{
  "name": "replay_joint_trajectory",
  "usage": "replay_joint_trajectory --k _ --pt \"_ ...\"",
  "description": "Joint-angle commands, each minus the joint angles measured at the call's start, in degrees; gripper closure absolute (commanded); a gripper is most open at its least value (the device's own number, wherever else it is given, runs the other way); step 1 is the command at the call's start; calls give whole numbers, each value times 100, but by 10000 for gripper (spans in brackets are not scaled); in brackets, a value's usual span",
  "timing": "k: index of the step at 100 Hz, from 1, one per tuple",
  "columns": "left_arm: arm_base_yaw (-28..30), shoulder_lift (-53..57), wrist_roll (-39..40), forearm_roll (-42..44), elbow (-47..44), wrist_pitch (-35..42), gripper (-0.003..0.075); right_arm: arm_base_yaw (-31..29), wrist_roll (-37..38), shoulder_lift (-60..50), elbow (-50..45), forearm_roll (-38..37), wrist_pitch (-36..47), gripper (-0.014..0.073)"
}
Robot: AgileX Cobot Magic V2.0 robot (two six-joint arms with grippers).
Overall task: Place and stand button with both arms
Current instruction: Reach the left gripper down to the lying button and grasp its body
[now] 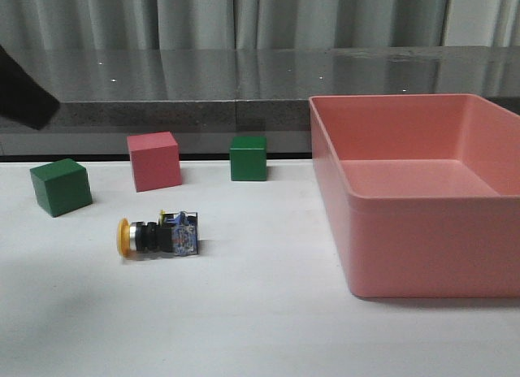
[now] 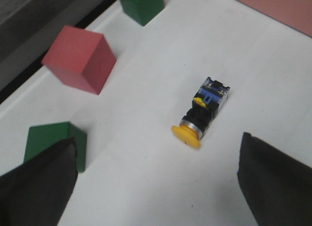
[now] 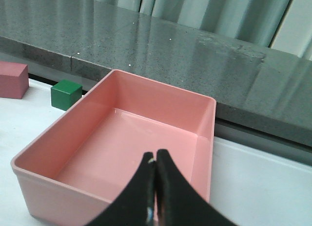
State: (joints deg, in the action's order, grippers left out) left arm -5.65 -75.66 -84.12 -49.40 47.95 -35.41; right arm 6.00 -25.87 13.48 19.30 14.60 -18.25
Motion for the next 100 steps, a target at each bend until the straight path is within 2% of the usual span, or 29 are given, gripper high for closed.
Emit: replay_joint_trajectory --k 1,14,28,35,46,52,59,80,100 --pt "-45 -245 -959 -1112 199 181 48 -38 11 36 145 55 407 655" --pt "-45 -708 -1048 -1505 199 637 48 -38 11 36 145 55 410 655" --pt "-45 -1014 -1188 -1962 199 699 48 -38 11 36 145 55 410 655" --pt "-45 -1158 -1935 -2130 199 481 48 -38 11 36 145 55 410 655" --pt "-45 -1471 -3651 -2584 199 -88 48 -38 11 36 145 55 410 655" --pt "-45 -1673 -4481 -3132 199 -531 48 -38 11 36 145 55 410 655" --pt "-45 -1947 -5050 -3702 199 -911 48 -38 11 36 145 55 410 655" --pt "-10 -2794 -5768 -4385 199 -1829 48 -38 11 36 145 55 372 655" --pt "-10 -3468 -6155 -4410 199 -1839 52 -38 11 36 145 55 372 655"
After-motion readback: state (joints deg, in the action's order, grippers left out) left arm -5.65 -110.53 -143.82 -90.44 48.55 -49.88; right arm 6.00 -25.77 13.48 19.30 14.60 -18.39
